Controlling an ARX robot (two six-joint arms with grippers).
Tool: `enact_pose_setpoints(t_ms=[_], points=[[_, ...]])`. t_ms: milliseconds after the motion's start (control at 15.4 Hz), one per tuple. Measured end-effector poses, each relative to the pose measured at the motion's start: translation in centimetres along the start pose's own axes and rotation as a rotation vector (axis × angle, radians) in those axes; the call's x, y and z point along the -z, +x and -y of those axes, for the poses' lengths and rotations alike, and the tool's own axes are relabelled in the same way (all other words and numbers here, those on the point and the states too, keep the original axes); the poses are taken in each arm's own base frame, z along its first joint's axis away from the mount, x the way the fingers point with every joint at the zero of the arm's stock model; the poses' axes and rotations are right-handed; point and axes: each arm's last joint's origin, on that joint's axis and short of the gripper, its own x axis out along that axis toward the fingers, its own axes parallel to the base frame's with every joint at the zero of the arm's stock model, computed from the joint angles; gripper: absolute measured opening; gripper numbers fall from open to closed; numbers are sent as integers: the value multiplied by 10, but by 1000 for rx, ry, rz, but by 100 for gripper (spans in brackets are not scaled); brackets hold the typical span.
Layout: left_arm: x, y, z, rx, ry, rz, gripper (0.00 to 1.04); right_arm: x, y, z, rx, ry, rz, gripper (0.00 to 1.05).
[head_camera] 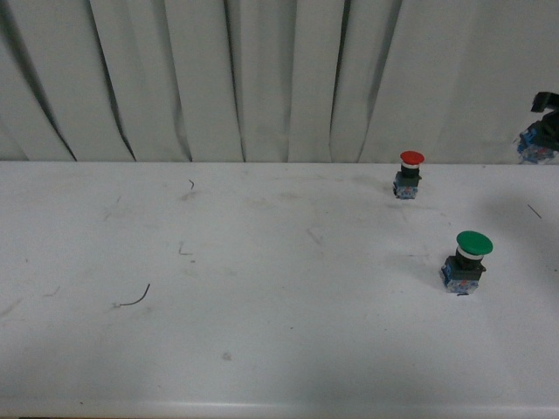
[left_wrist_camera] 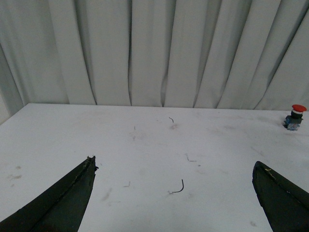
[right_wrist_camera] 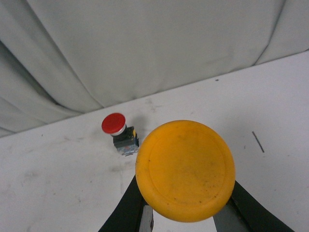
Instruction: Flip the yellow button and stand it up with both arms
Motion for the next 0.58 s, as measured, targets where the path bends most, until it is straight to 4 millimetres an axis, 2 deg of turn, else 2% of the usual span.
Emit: enact_pose_setpoints(t_ms=[259, 583], points=[[0, 0, 0, 0, 0, 0, 98, 12, 29, -12, 29, -15, -112, 28], [0, 0, 0, 0, 0, 0, 98, 41, 60, -36, 50, -109, -244, 28]])
